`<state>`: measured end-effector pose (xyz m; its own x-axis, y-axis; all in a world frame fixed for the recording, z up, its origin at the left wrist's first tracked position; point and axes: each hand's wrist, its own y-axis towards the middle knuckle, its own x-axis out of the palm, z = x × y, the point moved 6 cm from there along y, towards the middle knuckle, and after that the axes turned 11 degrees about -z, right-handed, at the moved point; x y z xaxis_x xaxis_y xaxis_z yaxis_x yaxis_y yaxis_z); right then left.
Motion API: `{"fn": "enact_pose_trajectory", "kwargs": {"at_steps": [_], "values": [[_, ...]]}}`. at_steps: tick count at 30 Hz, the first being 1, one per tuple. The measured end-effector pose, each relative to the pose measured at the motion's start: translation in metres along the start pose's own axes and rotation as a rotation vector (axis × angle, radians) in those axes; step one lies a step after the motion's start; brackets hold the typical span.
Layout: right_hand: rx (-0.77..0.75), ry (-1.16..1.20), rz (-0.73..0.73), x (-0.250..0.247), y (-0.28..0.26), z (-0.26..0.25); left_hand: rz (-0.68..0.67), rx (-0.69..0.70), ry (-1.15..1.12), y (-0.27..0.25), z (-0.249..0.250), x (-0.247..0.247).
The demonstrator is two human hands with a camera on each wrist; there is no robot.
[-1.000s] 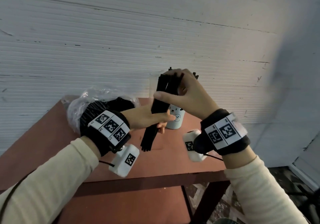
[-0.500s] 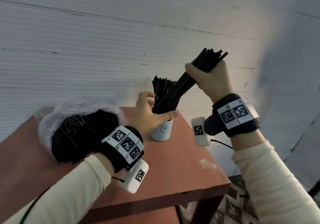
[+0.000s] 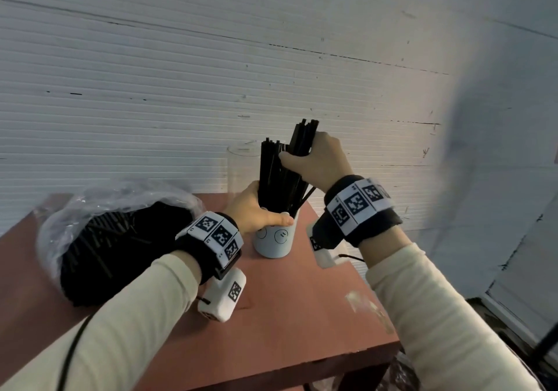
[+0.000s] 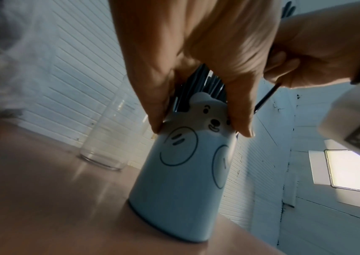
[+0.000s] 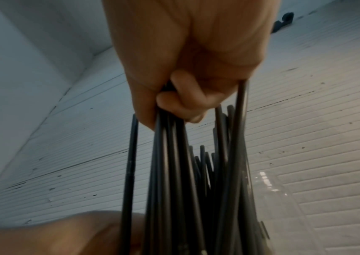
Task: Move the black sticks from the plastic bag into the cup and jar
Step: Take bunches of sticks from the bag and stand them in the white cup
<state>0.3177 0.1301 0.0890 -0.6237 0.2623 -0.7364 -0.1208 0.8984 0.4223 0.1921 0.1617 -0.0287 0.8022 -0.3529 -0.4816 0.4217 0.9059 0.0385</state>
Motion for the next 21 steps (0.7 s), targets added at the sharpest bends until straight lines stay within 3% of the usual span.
{"fn": "enact_pose_trajectory", "kwargs": {"at_steps": [5, 7, 11, 14, 16, 19, 21], "values": [[0.026, -0.105, -0.192, 0.007, 0.002, -0.006, 0.001, 0.004, 0.0, 0.0, -0.001, -0.001], [0.049, -0.041, -0.215, 0.008, 0.003, -0.004, 0.001, -0.003, -0.008, -0.001, -0.001, -0.001], [0.079, 0.053, -0.093, 0.006, 0.001, 0.002, 0.007, -0.002, -0.014, -0.001, -0.001, -0.001], [-0.064, -0.102, 0.122, 0.0, -0.006, -0.01, -0.007, 0.007, -0.005, 0.0, 0.0, 0.0], [-0.199, -0.142, 0.171, 0.002, -0.009, -0.019, -0.013, 0.012, -0.015, 0.0, -0.001, 0.0], [-0.222, -0.241, -0.053, 0.017, -0.002, -0.015, -0.008, 0.016, -0.017, -0.003, 0.0, -0.001], [-0.185, -0.316, -0.121, 0.018, -0.001, -0.012, -0.009, 0.006, -0.009, -0.003, 0.001, 0.0]]}}
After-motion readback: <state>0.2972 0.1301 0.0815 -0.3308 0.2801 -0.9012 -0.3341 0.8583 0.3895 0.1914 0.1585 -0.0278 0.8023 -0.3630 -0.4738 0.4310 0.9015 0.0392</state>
